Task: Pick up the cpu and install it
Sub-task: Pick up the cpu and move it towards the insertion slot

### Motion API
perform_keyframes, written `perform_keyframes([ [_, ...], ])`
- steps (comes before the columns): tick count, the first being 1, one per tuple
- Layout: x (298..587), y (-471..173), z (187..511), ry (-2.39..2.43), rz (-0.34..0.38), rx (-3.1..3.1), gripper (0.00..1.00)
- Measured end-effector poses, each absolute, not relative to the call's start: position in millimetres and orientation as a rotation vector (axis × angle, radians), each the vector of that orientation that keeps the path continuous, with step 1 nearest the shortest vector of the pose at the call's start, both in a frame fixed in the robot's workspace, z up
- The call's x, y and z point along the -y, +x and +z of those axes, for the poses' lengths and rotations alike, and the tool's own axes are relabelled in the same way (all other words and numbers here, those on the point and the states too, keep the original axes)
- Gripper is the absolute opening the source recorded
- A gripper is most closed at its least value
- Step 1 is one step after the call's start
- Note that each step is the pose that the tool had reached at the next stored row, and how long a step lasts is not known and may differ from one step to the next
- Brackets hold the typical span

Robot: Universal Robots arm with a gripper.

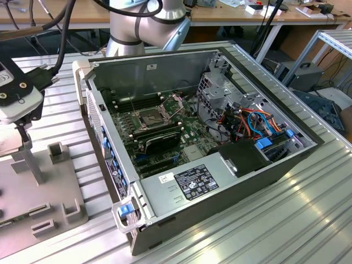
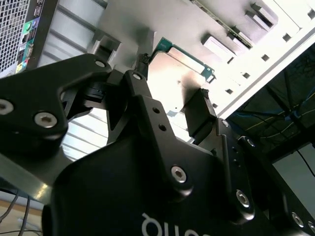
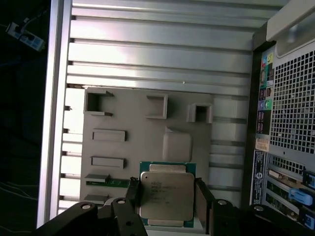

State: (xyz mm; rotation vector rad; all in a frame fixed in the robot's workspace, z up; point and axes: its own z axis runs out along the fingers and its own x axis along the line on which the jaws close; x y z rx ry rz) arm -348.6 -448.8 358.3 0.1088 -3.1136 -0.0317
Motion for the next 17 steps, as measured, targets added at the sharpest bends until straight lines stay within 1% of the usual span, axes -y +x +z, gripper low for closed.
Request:
perform_keyframes([
  [7,448.8,-326.2,358.3,0.109,-0.032,3.114,0.55],
  [17,448.7,-324.6,362.0,0.109,-0.032,3.114,0.55],
])
